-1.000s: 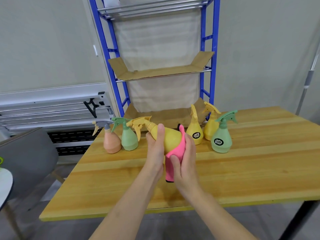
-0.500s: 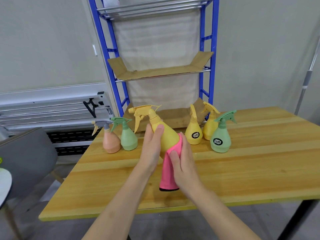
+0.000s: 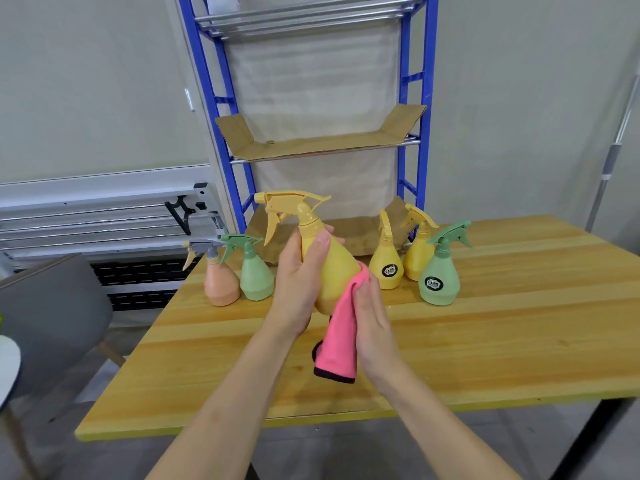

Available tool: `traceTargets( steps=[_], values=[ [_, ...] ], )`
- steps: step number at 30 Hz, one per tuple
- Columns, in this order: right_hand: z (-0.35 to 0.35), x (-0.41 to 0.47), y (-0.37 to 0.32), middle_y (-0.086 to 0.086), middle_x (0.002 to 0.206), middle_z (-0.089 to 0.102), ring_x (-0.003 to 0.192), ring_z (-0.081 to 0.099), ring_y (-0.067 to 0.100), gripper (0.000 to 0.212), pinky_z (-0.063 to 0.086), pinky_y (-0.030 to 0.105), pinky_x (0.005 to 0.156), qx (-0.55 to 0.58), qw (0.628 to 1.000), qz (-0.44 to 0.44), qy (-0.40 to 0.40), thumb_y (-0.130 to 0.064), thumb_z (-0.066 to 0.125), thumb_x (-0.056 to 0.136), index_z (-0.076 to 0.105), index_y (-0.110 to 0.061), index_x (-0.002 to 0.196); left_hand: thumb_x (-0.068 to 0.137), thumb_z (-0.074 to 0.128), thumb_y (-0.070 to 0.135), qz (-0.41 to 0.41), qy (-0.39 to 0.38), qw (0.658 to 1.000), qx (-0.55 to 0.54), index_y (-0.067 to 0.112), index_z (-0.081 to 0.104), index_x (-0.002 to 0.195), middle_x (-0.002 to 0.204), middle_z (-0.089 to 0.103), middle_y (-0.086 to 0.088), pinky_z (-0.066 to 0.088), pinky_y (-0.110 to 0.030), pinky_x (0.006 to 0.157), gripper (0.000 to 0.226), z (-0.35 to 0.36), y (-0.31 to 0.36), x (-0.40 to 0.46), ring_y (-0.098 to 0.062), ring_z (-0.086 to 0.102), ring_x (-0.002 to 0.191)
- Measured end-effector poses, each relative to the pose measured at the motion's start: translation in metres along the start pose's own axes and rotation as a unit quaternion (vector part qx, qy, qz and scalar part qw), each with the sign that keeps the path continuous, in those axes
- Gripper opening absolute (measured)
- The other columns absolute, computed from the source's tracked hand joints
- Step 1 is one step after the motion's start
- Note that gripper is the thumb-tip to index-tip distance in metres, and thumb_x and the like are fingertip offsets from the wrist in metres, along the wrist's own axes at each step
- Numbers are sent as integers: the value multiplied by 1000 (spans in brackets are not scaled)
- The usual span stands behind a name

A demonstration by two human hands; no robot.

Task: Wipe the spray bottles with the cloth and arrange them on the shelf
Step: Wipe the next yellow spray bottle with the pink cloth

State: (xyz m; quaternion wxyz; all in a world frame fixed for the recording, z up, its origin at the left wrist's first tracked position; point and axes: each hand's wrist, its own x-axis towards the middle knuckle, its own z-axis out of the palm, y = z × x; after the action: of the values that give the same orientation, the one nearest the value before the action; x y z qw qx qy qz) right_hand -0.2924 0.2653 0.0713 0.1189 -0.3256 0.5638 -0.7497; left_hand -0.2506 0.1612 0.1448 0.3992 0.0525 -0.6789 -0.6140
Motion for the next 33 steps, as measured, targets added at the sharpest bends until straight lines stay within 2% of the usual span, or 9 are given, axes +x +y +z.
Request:
traceTargets(
  steps=[3, 7, 11, 14, 18, 23, 26, 30, 33],
  values=[
    [1, -2, 4, -26, 124, 61, 108, 59, -12, 47, 50, 11, 88, -12, 1000, 5, 21, -59, 32, 102, 35, -46, 147, 103, 54, 41, -5, 6, 1000, 25, 26, 56, 113, 106, 69, 2, 57, -44, 89, 19, 7, -3, 1, -21, 66, 100],
    [-5, 2, 11, -26, 153, 36, 141, 37, -9, 57, 36, 23, 118, -105, 990, -66, 69, -65, 38, 99, 21, -48, 151, 99, 42, 67, -10, 3, 995, 102, 42, 51, 109, 114, 60, 4, 45, -50, 106, 30, 14, -16, -1, -22, 56, 117],
    [-14, 6, 11, -7, 156, 35, 146, 35, 5, 61, 33, 16, 116, -195, 966, -155, 70, -41, 48, 105, 26, -29, 161, 104, 46, 53, -75, 13, 997, 19, 25, 49, 129, 119, 63, 2, 50, -39, 102, 37, 23, -15, -8, -13, 62, 114],
    [-13, 3, 7, -14, 155, 36, 143, 37, -2, 56, 35, 10, 109, -161, 974, -149, 52, -36, 49, 106, 27, -40, 157, 98, 56, 54, -64, 32, 997, -7, 22, 49, 131, 120, 65, 1, 52, -48, 105, 47, 25, -15, -12, -17, 64, 116],
    [-10, 1, -1, -40, 135, 50, 127, 52, -13, 43, 50, 19, 102, 34, 999, 0, 40, -53, 48, 101, 35, -61, 141, 99, 57, 48, -36, 23, 999, 3, 33, 51, 128, 120, 68, 9, 50, -47, 107, 33, 24, -19, -15, -13, 65, 116],
    [-19, 5, 10, -5, 126, 71, 115, 69, 12, 45, 58, 35, 94, 87, 992, 73, 49, -51, 51, 103, 55, -30, 144, 94, 52, 59, -28, -6, 997, 67, 62, 43, 112, 134, 52, 5, 39, -49, 115, 20, 21, -28, -14, -13, 50, 130],
    [-23, 4, 10, 0, 99, 74, 89, 71, 15, 32, 59, 34, 75, 65, 992, 83, 71, -44, 51, 107, 66, -22, 125, 91, 47, 64, -24, -41, 992, 115, 79, 32, 105, 140, 39, 10, 32, -48, 120, 25, 19, -38, -12, -14, 35, 141],
    [-35, 1, 17, 0, 94, 73, 83, 69, 15, 19, 52, 26, 67, -48, 993, 64, 86, -36, 58, 106, 69, -20, 109, 95, 42, 68, -3, -48, 987, 153, 56, 29, 128, 139, 37, 10, 32, -49, 120, 37, 16, -52, -10, -16, 34, 141],
    [-48, -2, 24, -6, 89, 71, 80, 64, 8, 9, 45, 17, 66, -129, 988, 33, 81, -27, 63, 103, 70, -24, 100, 96, 41, 66, 15, -32, 985, 167, 55, 30, 126, 133, 39, 14, 36, -44, 118, 34, 16, -59, -9, -11, 38, 136]
  ],
)
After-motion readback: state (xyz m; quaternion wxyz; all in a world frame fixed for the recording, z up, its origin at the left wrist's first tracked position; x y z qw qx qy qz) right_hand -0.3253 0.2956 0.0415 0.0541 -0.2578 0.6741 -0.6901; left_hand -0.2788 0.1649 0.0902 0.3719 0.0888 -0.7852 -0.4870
